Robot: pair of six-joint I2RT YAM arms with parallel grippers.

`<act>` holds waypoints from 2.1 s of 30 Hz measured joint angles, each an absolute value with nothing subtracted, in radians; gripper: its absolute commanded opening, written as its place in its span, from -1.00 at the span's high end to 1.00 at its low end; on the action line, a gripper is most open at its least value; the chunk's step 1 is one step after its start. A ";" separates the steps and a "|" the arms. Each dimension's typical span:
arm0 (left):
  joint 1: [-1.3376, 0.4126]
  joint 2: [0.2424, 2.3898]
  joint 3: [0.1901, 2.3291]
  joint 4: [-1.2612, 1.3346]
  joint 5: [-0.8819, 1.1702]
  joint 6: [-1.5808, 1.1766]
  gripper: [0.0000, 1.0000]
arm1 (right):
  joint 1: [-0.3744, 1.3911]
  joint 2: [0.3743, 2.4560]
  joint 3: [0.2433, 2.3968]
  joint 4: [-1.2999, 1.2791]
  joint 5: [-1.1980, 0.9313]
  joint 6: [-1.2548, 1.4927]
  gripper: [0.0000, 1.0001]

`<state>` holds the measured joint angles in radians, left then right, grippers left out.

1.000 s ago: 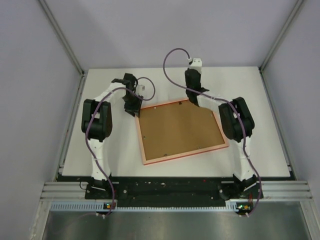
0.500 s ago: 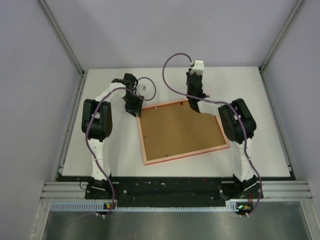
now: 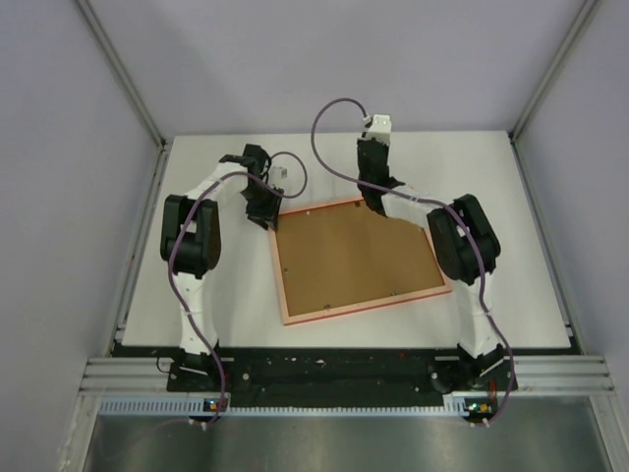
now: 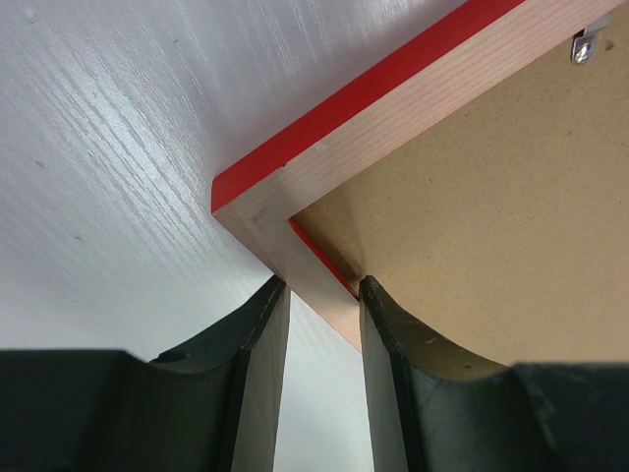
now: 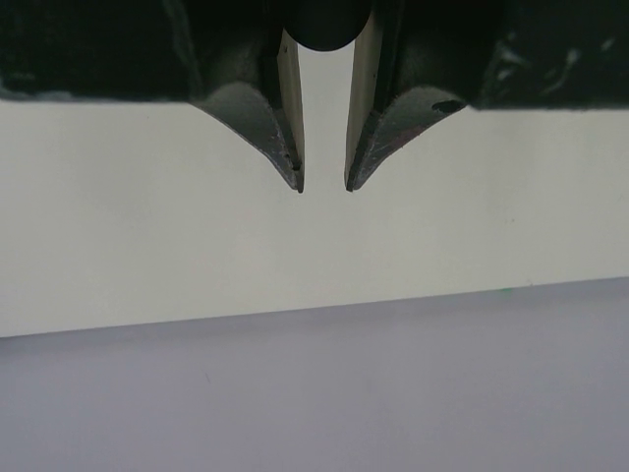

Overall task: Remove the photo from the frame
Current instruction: Release the photo frame item from the photo frame.

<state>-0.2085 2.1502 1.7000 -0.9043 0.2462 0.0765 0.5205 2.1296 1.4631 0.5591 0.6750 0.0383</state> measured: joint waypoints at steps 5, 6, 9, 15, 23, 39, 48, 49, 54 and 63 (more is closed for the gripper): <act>-0.208 2.150 1.700 -0.904 0.246 0.076 0.23 | 0.509 2.125 1.536 0.416 0.667 0.106 1.00; -0.208 2.150 1.700 -0.904 0.246 0.076 0.23 | 0.508 2.125 1.539 0.399 0.667 0.109 1.00; -0.208 2.150 1.700 -0.904 0.246 0.076 0.22 | 0.505 2.125 1.540 0.361 0.664 0.109 1.00; -0.208 2.150 1.700 -0.904 0.246 0.076 0.22 | 0.501 2.125 1.540 0.342 0.668 0.096 1.00; -0.208 2.150 1.700 -0.904 0.246 0.076 0.22 | 0.501 2.138 1.536 0.474 0.701 0.015 1.00; -0.208 2.150 1.700 -0.904 0.247 0.076 0.23 | 0.499 2.146 1.532 0.391 0.677 0.044 1.00; -0.208 2.150 1.700 -0.904 0.247 0.076 0.22 | 0.499 2.172 1.534 0.427 0.682 0.027 1.00; -0.208 2.150 1.700 -0.904 0.247 0.076 0.23 | 0.499 2.180 1.533 0.437 0.684 0.023 1.00; -0.208 2.150 1.700 -0.904 0.247 0.076 0.22 | 0.499 2.188 1.516 0.532 0.691 -0.025 1.00; -0.208 2.150 1.700 -0.903 0.248 0.076 0.22 | 0.502 2.188 1.459 0.646 0.693 -0.046 1.00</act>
